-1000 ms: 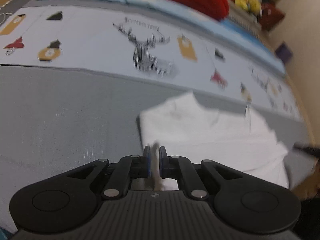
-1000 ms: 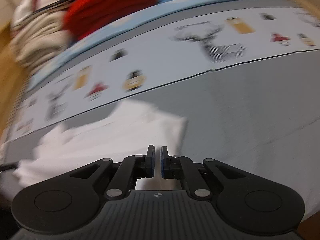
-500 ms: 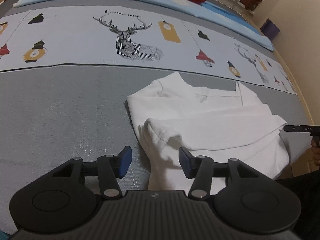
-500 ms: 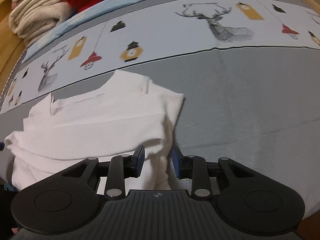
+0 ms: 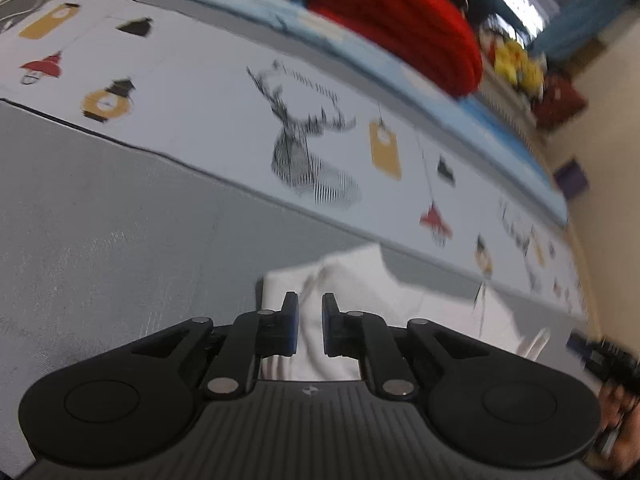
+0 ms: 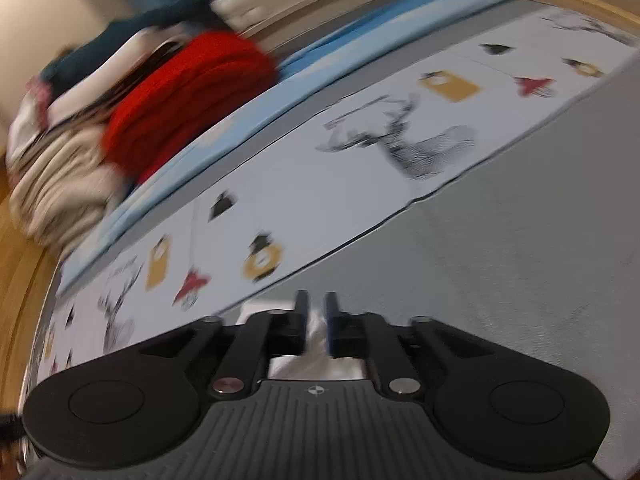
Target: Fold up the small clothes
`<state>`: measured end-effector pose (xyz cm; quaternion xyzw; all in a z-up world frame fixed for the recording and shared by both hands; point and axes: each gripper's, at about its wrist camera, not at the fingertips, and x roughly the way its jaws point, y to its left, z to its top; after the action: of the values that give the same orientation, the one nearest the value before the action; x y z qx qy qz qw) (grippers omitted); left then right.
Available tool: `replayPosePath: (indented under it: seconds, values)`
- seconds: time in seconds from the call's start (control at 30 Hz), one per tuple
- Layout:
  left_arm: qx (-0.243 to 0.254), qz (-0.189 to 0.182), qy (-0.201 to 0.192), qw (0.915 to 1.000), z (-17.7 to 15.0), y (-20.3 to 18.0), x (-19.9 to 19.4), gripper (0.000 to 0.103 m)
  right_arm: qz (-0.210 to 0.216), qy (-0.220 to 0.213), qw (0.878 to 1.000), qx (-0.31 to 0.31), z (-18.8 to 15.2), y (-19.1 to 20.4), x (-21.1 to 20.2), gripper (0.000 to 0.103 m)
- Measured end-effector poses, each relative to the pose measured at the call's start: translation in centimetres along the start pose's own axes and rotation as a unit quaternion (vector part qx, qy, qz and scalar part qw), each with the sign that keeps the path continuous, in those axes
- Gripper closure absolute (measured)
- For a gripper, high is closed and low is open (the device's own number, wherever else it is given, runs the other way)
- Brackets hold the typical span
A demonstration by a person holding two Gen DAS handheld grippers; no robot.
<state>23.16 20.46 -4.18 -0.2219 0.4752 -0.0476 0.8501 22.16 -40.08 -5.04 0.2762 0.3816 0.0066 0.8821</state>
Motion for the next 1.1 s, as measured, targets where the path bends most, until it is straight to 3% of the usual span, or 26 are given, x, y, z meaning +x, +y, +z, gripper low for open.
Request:
replayPosePath:
  seconds: [0.1,0.13,0.27,0.33,0.4,0.77,0.8,0.87,0.9,0.97,1.03,1.1]
  values:
    - [0.032,0.021,0.025,0.999,-0.5,-0.4,0.7,0.067,-0.022,0.031,0.999,-0.025,-0.2,-0.1,0.8,0.078]
    - [0.035,0.029,0.034,0.9984,-0.6,-0.3,1.0,0.064,-0.027,0.042,0.998,-0.04,-0.3,0.1,1.1,0.078]
    - [0.056,0.038,0.055,0.9962,-0.8,-0.8,2.3,0.061,-0.031,0.104,0.987,-0.118,-1.7,0.9,2.5,0.075]
    - [0.075,0.04,0.058,0.9948,-0.7,-1.6,3.0,0.054,-0.039,0.116,0.979,-0.161,-2.4,1.9,3.0,0.069]
    - [0.092,0.043,0.058,0.9931,-0.6,-2.3,3.5,0.051,-0.046,0.115,0.973,-0.193,-2.7,3.0,3.6,0.059]
    - [0.122,0.056,0.056,0.9894,1.5,-4.1,7.3,0.052,-0.072,0.102,0.964,-0.235,-2.5,6.2,6.8,0.059]
    - [0.124,0.057,0.059,0.9889,1.6,-4.1,7.6,0.053,-0.075,0.1,0.964,-0.235,-2.4,6.3,7.1,0.06]
    - [0.126,0.052,0.069,0.9883,1.9,-3.9,8.2,0.071,-0.078,0.097,0.965,-0.229,-2.0,6.3,7.7,0.061]
    - [0.129,0.046,0.074,0.9878,2.1,-3.9,8.3,0.099,-0.075,0.098,0.967,-0.223,-1.9,6.2,7.9,0.072]
    - [0.12,0.049,0.036,0.9909,3.1,-3.5,7.3,0.098,-0.065,0.097,0.971,-0.209,-1.5,6.1,8.2,0.094]
    - [0.074,0.038,-0.012,0.9964,4.4,-2.5,5.8,0.099,-0.056,0.06,0.98,-0.181,-0.5,6.0,7.5,0.095]
    - [0.056,0.053,-0.03,0.9966,5.0,-2.1,5.7,0.099,-0.05,0.029,0.988,-0.141,0.5,5.5,7.0,0.096]
